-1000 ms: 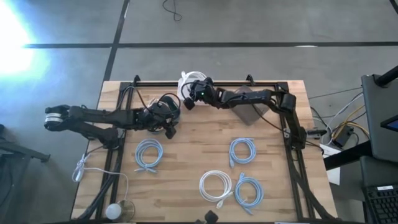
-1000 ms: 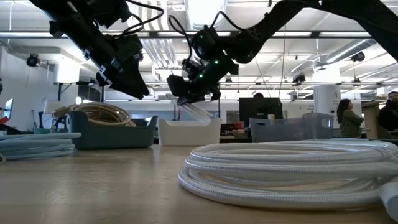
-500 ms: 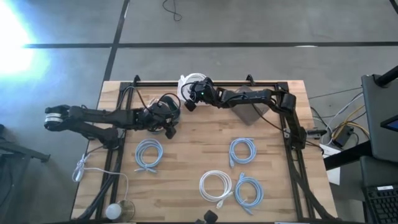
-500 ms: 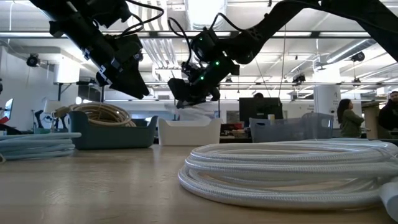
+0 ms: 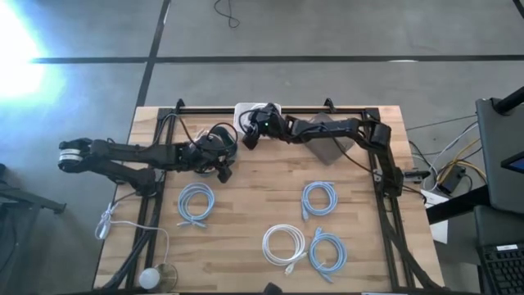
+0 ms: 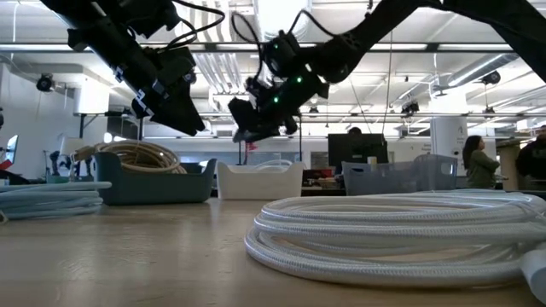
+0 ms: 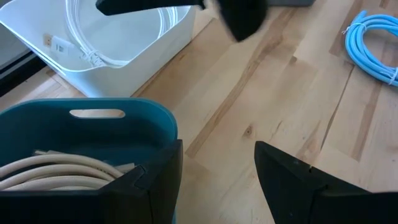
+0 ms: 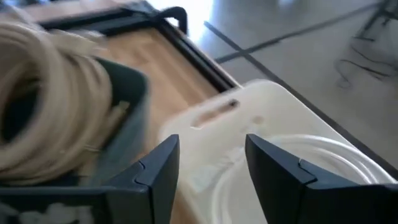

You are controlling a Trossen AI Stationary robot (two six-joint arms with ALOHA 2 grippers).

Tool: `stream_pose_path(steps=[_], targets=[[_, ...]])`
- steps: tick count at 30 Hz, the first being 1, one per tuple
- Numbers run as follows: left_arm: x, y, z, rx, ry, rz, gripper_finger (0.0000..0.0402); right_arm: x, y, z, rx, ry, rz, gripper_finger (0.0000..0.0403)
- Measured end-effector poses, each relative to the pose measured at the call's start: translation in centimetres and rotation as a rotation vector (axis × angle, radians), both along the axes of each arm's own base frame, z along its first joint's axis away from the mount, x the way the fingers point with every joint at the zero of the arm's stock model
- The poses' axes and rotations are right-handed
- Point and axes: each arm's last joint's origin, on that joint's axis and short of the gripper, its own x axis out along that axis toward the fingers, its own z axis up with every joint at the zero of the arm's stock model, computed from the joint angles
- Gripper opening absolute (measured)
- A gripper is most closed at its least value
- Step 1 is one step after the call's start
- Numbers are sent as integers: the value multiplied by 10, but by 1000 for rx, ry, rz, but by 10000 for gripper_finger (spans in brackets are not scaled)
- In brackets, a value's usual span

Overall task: Sort HDMI cables
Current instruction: Put the white HDMI cable into the white bin

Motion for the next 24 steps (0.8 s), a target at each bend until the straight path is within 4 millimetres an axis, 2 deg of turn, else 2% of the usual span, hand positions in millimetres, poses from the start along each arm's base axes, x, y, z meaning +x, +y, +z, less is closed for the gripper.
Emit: stream_pose_path(steps=[6,13,19,24], targets=[[0,0,0,0,0,0,204,-5,26,23,-9,63,114,183],[0,0,0,0,0,0,204,-31,70,48,66,264,182,183],[0,0,0,0,-1,0,204,-51,113,56,121,434,252,183],[0,0,0,0,-1,0,204,-63,149,53,169,557,306,182]])
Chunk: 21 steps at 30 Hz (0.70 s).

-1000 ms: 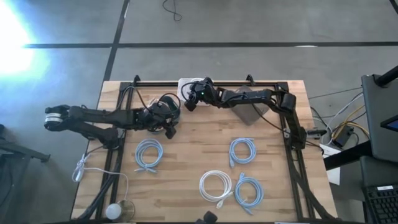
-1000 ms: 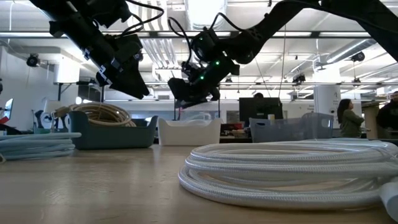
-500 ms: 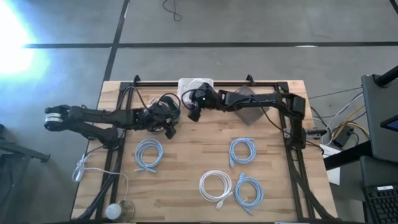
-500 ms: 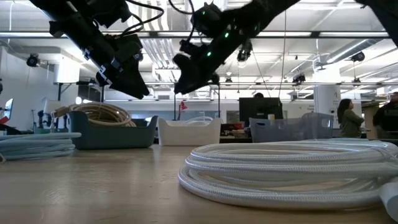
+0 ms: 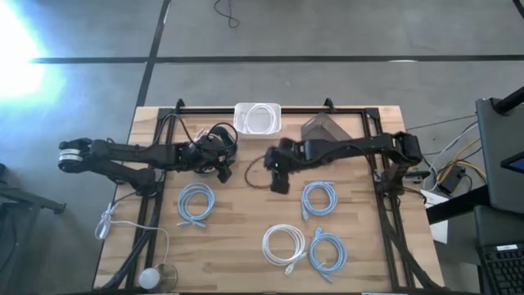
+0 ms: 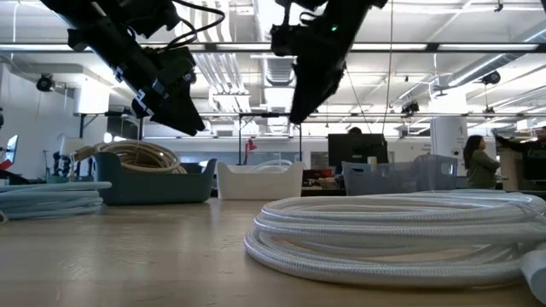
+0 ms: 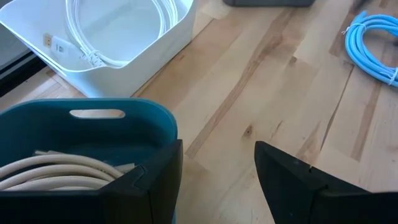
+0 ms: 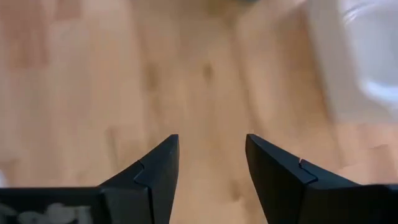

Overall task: Sort HDMI cables
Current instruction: Put the white HDMI cable into the white bin

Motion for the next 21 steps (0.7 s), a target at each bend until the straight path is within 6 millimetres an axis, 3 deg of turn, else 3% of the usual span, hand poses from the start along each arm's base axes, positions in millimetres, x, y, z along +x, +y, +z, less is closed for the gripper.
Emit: stream_pose_path(steps=[9,21], targets=[[0,0,0,-2,-1,2,204,-12,50,-11,263,130,182,182],[0,0,0,-20,-12,17,204,-2,71,-57,514,296,254,165]])
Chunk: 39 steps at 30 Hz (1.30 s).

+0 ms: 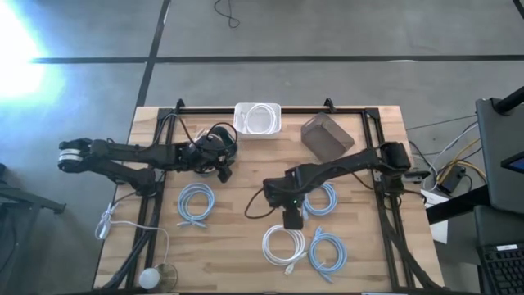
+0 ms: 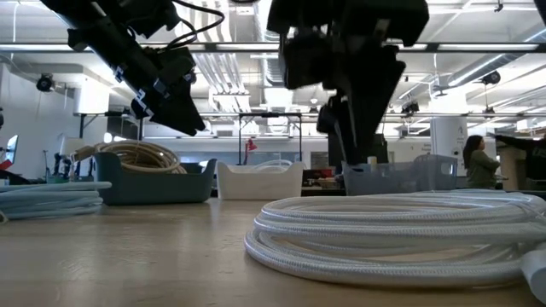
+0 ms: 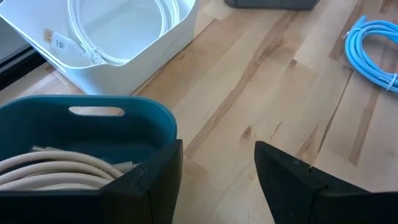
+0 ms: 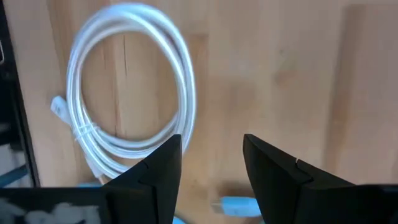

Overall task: Sort HDMI cables
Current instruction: Put the white HDMI cable into the white bin

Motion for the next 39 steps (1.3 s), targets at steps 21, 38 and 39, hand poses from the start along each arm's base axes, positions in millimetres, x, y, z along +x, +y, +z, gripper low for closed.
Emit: stream_pose_path(steps=[21,38,39], targets=[[1,0,1,-70,-51,50,204,-1,18,-30,71,117,-23,153],[13,4,23,64,-255,-7,204,-14,39,-56,-6,97,-122,97],[13,4,22,59,-254,-4,204,-13,39,-56,-6,93,-116,86]])
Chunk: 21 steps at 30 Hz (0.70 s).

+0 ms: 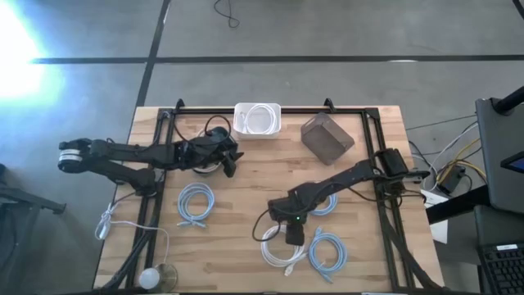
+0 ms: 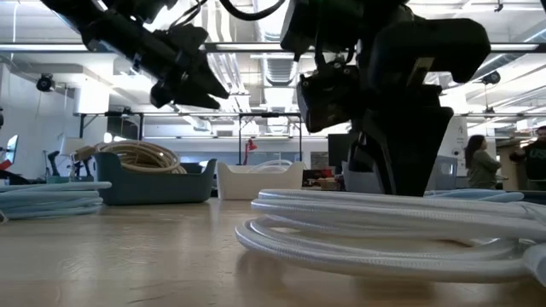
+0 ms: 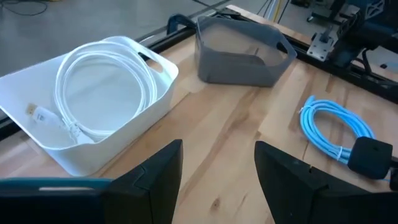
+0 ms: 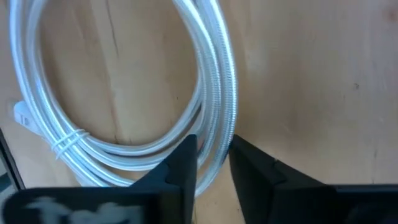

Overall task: Sort HDMI cables
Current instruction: Put the white HDMI cable into the white bin

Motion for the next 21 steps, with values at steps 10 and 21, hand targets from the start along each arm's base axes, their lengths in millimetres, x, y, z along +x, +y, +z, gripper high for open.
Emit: stream_pose_path(steps=[10,21], targets=[[-2,-3,-6,-147,4,28,204,-2,-12,9,-127,-52,64,16],[-1,-15,-7,-230,-17,-9,204,0,-69,80,-480,-313,-37,14]])
